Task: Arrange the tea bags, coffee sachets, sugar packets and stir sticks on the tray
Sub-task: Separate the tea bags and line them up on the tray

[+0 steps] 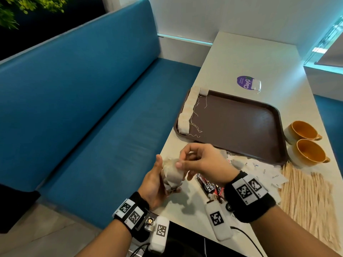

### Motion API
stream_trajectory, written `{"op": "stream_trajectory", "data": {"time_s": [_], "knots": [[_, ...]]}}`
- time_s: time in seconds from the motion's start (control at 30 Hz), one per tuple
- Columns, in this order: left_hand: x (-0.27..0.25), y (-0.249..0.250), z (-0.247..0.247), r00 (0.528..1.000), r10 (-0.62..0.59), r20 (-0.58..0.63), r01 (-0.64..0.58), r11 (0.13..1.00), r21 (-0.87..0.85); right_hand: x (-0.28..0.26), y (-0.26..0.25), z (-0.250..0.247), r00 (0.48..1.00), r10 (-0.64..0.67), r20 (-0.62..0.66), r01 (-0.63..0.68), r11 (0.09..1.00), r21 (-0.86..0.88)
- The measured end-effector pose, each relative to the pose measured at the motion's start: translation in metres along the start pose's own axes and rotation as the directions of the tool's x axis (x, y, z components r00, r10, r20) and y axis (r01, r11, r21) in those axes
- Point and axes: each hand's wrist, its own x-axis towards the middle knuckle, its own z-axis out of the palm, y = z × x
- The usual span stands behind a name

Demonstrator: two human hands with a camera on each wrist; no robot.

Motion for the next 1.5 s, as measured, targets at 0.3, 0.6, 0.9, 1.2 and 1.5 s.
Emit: {"op": "stream_trajectory", "data": {"time_s": [0.3, 0.6, 0.9, 1.2, 1.5], "knots": [[0.0, -0.007, -0.007, 0.989, 0.061, 0.138, -0.071, 0.995, 0.066, 0.015, 0.037, 0.012, 0.989, -0.031, -0.147, -0.026, 0.928, -0.371], [0.003, -0.005, -0.007, 0.991, 0.076, 0.113, -0.077, 0.997, 0.008, 0.035, 0.039, -0.048, 0.937, -0.008, -0.348, -0.274, 0.6, -0.752], [0.003, -0.006, -0.007, 0.99, 0.093, 0.109, -0.093, 0.996, -0.008, 0.03, 0.047, -0.028, 0.982, -0.003, -0.187, -0.154, 0.551, -0.82], [0.004, -0.006, -0.008, 0.988, 0.11, 0.106, -0.107, 0.994, -0.036, 0.038, 0.047, -0.021, 0.991, 0.059, -0.123, -0.137, 0.412, -0.901], [0.003, -0.006, -0.007, 0.989, 0.107, 0.105, -0.103, 0.993, -0.049, 0.03, 0.042, -0.029, 0.984, 0.022, -0.179, -0.148, 0.669, -0.729]]}}
